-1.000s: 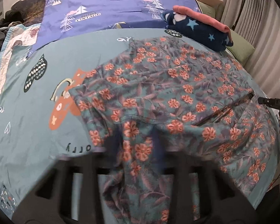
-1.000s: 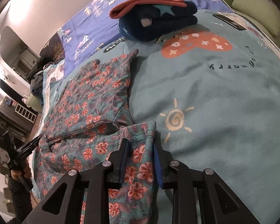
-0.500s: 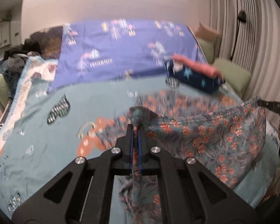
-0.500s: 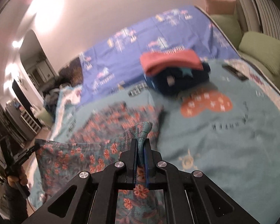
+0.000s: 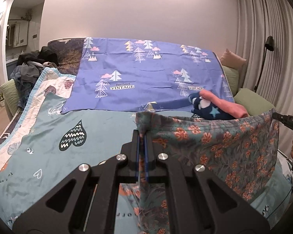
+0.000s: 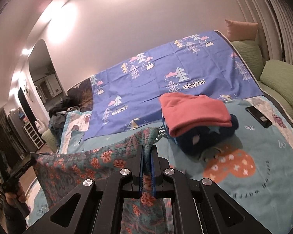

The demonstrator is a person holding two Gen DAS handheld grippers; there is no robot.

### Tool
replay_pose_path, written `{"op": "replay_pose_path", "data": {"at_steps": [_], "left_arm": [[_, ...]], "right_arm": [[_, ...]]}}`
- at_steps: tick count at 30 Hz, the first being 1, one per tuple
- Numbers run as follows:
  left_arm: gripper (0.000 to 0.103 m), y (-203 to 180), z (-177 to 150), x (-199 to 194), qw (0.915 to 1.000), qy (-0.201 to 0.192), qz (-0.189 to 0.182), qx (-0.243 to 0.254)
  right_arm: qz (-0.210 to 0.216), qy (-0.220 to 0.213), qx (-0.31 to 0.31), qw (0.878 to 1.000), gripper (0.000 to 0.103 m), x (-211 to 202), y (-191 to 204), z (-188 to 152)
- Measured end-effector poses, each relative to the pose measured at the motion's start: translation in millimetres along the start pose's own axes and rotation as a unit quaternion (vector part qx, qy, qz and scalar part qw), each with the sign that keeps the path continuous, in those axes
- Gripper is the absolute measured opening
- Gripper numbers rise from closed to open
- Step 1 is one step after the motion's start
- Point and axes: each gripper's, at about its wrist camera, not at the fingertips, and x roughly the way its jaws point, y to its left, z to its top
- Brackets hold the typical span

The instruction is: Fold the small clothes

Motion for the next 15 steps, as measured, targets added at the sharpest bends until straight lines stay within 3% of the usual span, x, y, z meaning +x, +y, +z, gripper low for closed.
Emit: {"op": "replay_pose_path", "data": {"at_steps": [5, 9, 13, 15], "left_arm": [[0.005, 12.5, 7.3, 30.4, 0.9994, 0.000, 0.033, -0.008], [0.005, 33.3, 8.9, 57.3, 0.9986, 0.016, 0.024, -0.044], [0.005, 36.1, -11.1, 93.9, 0.9961, 0.070, -0.008, -0.053], [0.015, 28.6, -26.9, 116.6, 0.9929, 0.108, -0.027, -0.042]], "right_arm": [[-0.015, 0.010, -0.010, 1.000, 0.005, 38.3, -4.5, 11.6], [-0.023, 0.030, -0.017, 0.999, 0.005, 79.1, -12.9, 15.3], [-0.046, 0.078, -0.020, 0.996, 0.005, 124.4, -25.0, 0.7], [-0.048, 0.098, -0.009, 0.994, 0.005, 138.5, -33.0, -12.2]]}}
